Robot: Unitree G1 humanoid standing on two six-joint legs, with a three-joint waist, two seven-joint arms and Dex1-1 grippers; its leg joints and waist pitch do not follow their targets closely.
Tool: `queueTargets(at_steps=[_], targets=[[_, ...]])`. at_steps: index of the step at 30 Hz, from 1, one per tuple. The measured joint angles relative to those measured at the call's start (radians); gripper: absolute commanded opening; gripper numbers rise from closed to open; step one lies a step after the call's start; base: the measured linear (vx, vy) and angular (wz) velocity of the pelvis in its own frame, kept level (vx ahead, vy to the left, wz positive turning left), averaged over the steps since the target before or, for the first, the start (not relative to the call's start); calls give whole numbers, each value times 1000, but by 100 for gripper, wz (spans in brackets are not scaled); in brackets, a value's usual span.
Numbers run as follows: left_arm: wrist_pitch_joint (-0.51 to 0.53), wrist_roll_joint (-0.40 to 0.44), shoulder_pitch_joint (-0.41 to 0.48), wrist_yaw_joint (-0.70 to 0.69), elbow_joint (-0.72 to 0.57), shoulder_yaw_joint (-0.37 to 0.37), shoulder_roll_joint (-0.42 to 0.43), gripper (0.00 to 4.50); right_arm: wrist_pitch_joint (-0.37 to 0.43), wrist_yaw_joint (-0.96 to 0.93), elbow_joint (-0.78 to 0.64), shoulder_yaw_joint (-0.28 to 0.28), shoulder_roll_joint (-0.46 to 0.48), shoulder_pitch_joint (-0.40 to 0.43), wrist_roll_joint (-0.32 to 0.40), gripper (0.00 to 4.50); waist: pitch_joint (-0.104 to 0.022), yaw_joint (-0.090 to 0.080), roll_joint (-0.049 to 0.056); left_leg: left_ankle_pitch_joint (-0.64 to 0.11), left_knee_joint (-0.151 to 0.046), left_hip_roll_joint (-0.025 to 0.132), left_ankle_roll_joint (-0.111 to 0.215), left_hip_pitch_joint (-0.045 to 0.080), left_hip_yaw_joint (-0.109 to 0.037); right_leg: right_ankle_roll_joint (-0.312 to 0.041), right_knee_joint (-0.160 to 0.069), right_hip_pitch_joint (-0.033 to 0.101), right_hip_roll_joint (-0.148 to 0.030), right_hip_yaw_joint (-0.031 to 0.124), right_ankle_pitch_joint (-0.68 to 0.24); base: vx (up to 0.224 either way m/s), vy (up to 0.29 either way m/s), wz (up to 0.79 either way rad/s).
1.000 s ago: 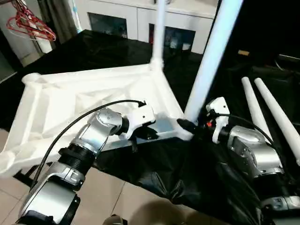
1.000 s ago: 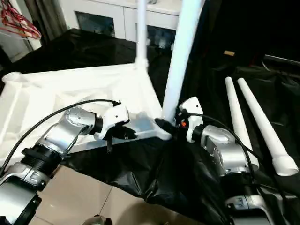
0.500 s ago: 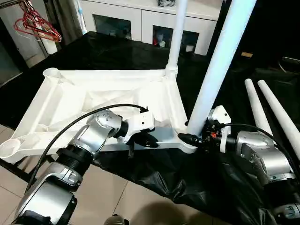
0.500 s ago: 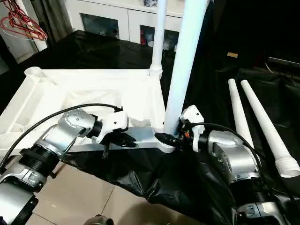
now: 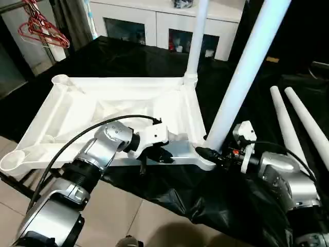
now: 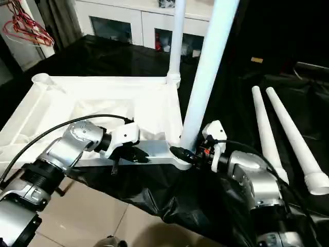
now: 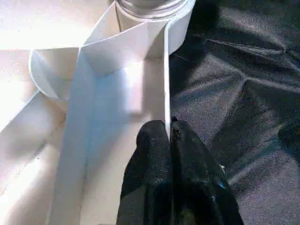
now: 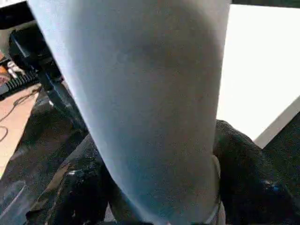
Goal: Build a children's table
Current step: Rotate leg to tighten
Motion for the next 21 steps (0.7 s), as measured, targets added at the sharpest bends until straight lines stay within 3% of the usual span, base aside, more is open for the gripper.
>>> queueTargets(at_steps=[4,6,13,17,21], targets=[[-12,0,-2,16,28,7,-8,0,-10,-40,2,-14,27,11,-3,264,-4,-3,7,0,0,0,0,1,0,0,1,1,0,0,0,0,0,0],[-10,4,-11,79,67,25,-34,0,-51,-156,43,-41,86,1,-20,264,-5,-7,6,0,0,0,0,2,0,-2,1,2,0,0,2,0,0,0],[25,35,-93,359,230,42,-179,0,-160,-623,244,-132,242,-132,-85,263,-5,-20,6,1,0,-1,-2,4,0,2,-4,3,-1,0,9,0,0,0],[28,52,-121,462,290,53,-235,0,-181,-814,333,-154,296,-209,-112,263,-5,-24,6,1,0,-1,-2,4,0,3,-4,4,-2,0,10,0,0,0],[16,59,-126,506,309,56,-262,0,-241,-887,420,-167,323,-257,-132,263,-5,-28,6,1,0,-2,-2,3,0,3,-5,4,-2,0,10,0,0,0]])
